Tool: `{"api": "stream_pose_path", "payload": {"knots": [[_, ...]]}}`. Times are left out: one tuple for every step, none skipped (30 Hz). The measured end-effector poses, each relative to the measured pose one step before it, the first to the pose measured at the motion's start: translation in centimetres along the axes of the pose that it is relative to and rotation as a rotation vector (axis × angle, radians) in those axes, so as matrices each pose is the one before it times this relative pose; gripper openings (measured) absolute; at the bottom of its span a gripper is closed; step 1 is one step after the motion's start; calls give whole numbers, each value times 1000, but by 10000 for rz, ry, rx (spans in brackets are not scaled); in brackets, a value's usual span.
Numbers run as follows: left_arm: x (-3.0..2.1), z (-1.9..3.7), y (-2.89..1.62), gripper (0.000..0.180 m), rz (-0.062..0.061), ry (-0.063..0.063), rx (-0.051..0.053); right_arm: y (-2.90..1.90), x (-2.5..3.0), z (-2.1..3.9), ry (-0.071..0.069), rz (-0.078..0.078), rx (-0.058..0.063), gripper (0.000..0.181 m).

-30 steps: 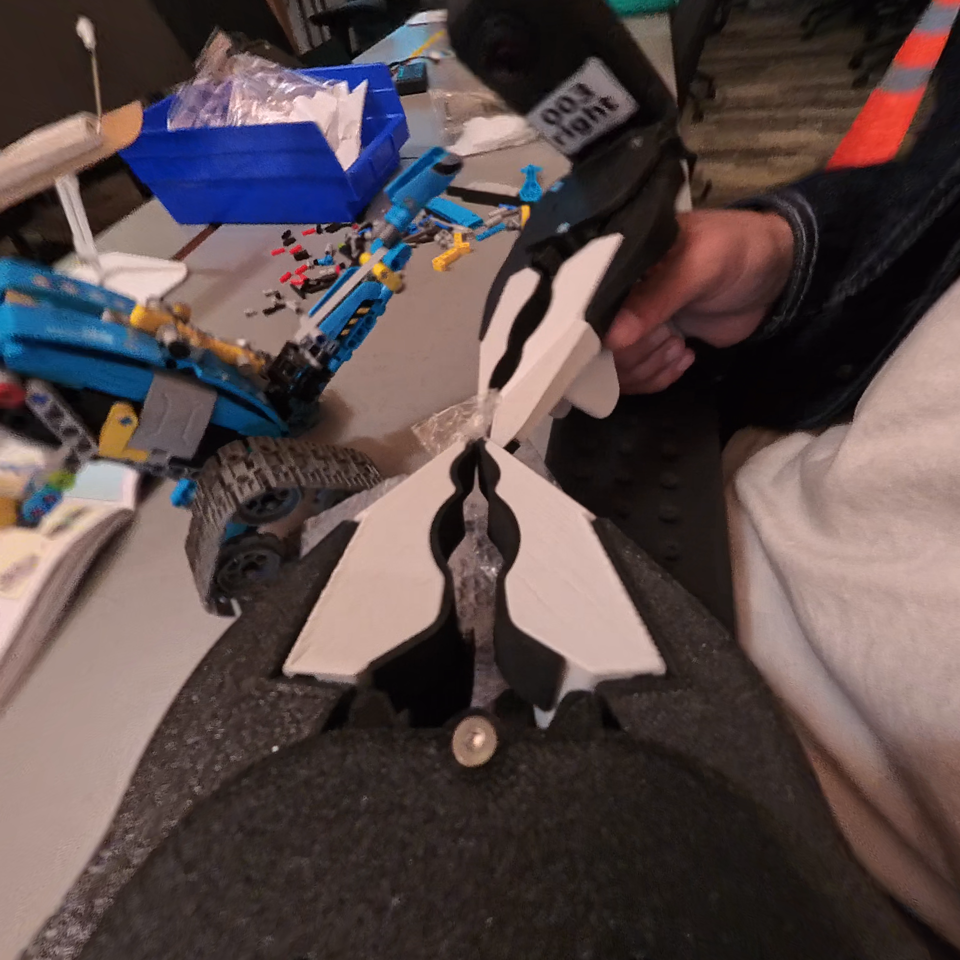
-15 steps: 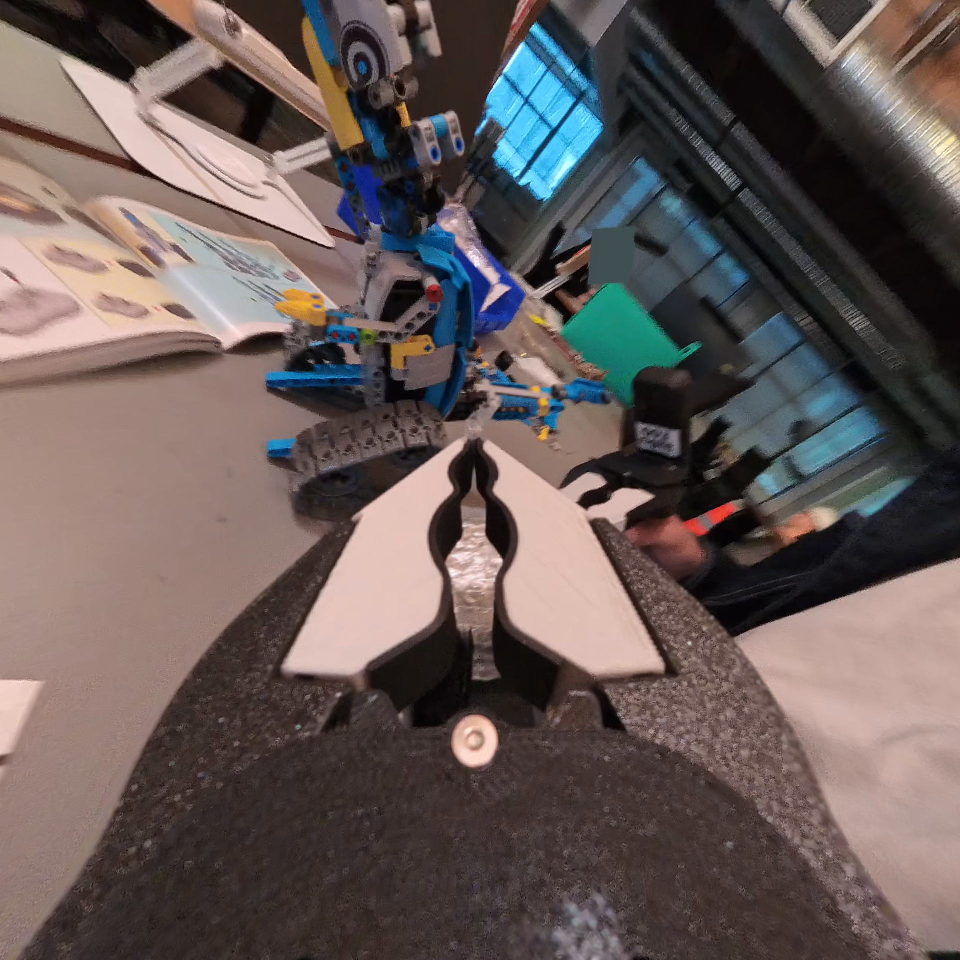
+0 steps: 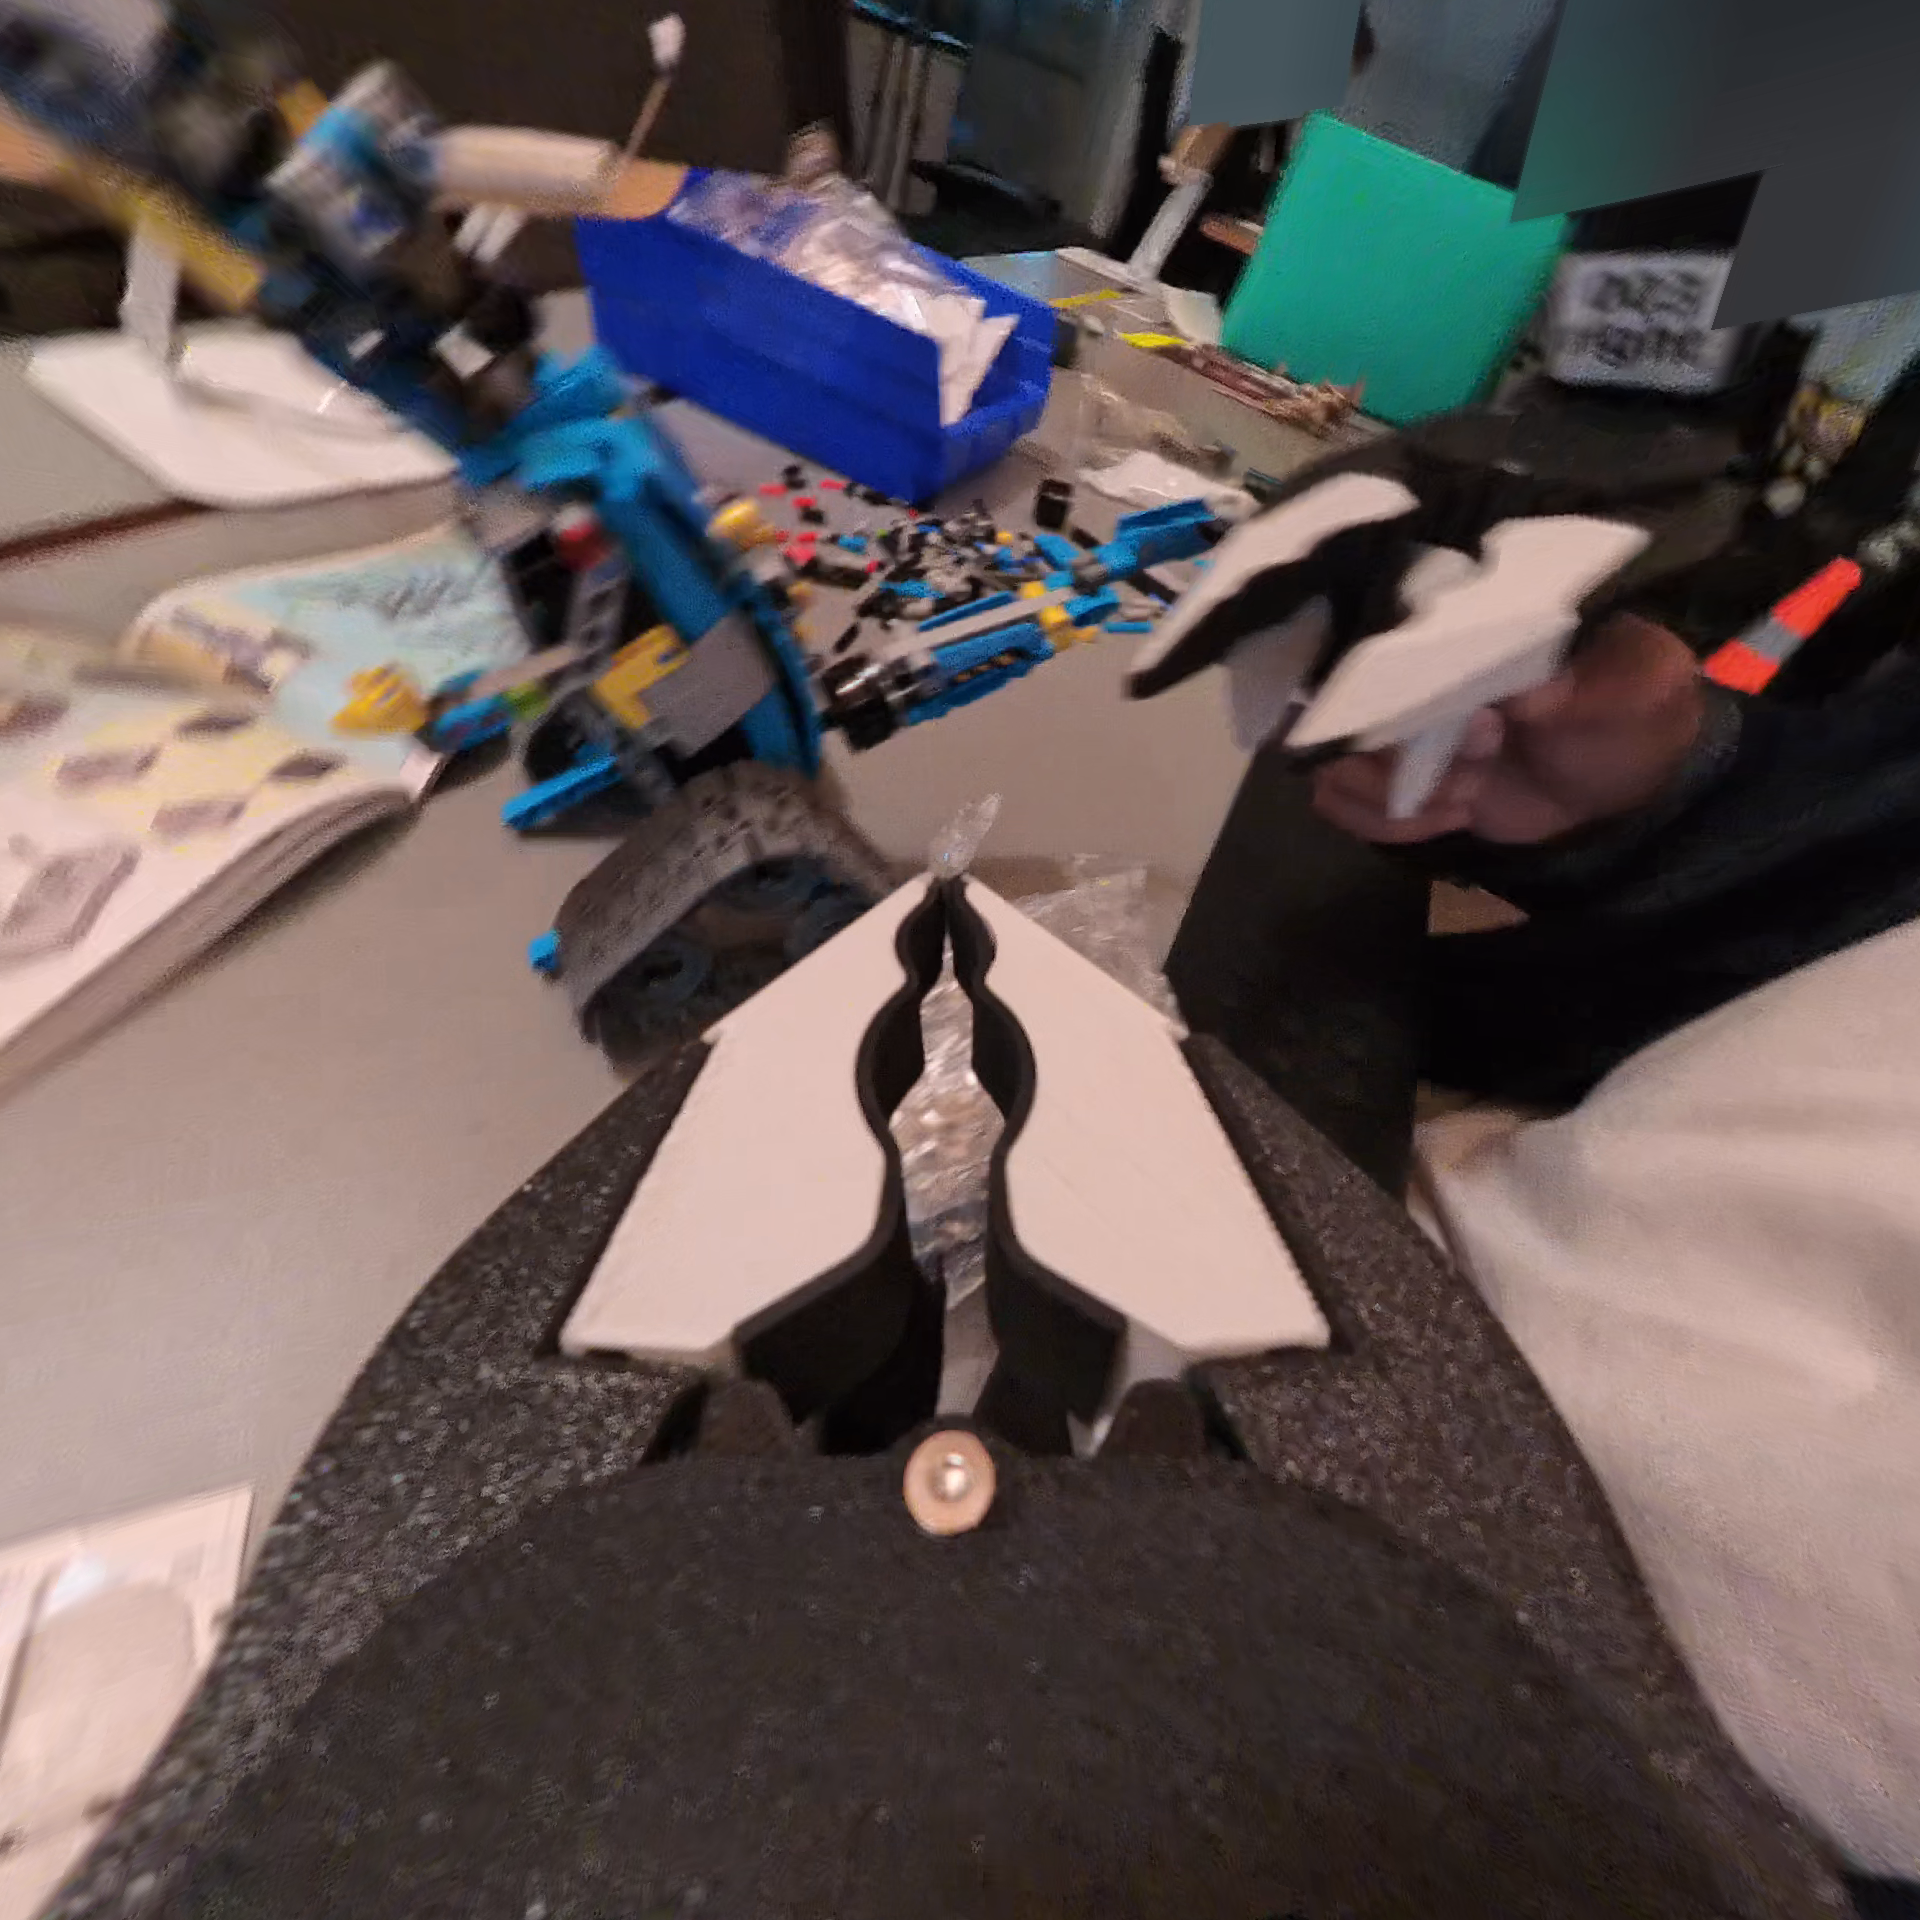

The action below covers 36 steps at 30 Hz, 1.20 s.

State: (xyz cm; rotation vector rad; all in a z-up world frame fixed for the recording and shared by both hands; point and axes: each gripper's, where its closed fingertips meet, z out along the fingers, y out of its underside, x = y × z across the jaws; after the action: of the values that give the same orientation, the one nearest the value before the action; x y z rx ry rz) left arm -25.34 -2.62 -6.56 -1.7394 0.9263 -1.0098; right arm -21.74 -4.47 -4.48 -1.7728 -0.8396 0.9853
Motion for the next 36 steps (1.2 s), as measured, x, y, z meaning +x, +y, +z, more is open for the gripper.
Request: {"api": "stream_pose_path", "payload": {"knots": [[1105,308,-263,0,413,259,-8,-99,23,719,-117,-34,-92,33],[763,261,-148,0,289,169,-60,-115,-233,592,-277,-6,13,32],[514,199,-67,0,258,77,-72,-138,-312,434,-331,85,74,30],[370,129,-54,0,196,43,-37,-78,-334,300,-321,117,68,27],[308,96,-27,0,81,62,-18,6,-392,178,-331,90,43,23],[266,114,42,0,-22,102,-41,0,-336,100,-248,36,57,21],[268,151,122,0,-36,131,-71,40,-158,65,-101,27,34,20],[254,158,186,0,44,114,-90,64,54,37,35,57,8,19],[168,147,117,0,96,36,-41,72,68,-53,40,-12,3,5],[105,79,-4,0,45,14,16,218,116,-65,81,-71,-72,0],[23,41,-13,0,-41,5,8,415,306,-87,207,-22,-235,0],[-128,-12,-49,0,-81,-42,38,157,184,-279,166,-46,-75,0],[-189,-111,-158,0,-91,-52,128,-239,316,-551,275,-73,188,0],[-225,-181,-177,7,-115,-49,150,-360,448,-758,280,33,237,0],[-169,-196,-178,14,-140,1,135,-233,595,-859,257,175,144,0],[-11,-176,-159,20,-128,89,132,-59,623,-890,204,238,40,0],[42,-140,-122,21,-102,106,123,12,596,-918,180,250,13,0],[-54,-64,-50,21,-83,31,84,-168,554,-1024,220,215,161,0],[-160,18,67,21,-58,-45,11,-332,459,-1133,192,216,240,0],[-203,83,185,21,-23,-84,-65,-325,312,-1239,120,226,175,0],[-212,106,250,21,14,-104,-106,-508,243,-1449,107,137,217,0],[-205,125,277,21,45,-117,-134,-725,462,-1762,224,-69,258,0],[-177,130,339,21,72,-112,-173,-796,1219,-2092,604,-256,183,0],[-130,163,424,21,93,-85,-217,-769,2288,-2357,1047,-260,88,0],[-81,231,506,21,101,-55,-264,-631,2945,-2401,1124,-150,43,0],[-55,281,569,21,97,-53,-304,-227,3363,-2216,1049,-61,-99,0],[-71,330,553,21,100,-79,-297,646,3883,-1871,1114,-88,-467,0],[-95,323,433,21,93,-106,-238,1515,4516,-1480,1337,-227,-748,2],[-23,291,275,21,64,-64,-162,2093,4808,-984,1523,-277,-820,3],[78,238,165,21,23,7,-109,2093,3898,-356,1013,-82,-643,1],[65,163,56,21,-6,20,-78,1426,2779,-59,342,186,-185,0],[-1,94,-3,21,-12,-15,-48,1071,2462,-4,189,476,-72,0],[-75,66,-52,21,-9,-47,-26,956,2489,82,239,464,-161,1],[-106,49,-57,21,-16,-58,-17,682,2465,231,278,447,-73,2],[-125,71,-35,21,-36,-56,-9,619,2166,459,158,508,-133,4],[-131,124,-53,21,-58,-51,0,635,1686,662,6,370,-297,10]]}}
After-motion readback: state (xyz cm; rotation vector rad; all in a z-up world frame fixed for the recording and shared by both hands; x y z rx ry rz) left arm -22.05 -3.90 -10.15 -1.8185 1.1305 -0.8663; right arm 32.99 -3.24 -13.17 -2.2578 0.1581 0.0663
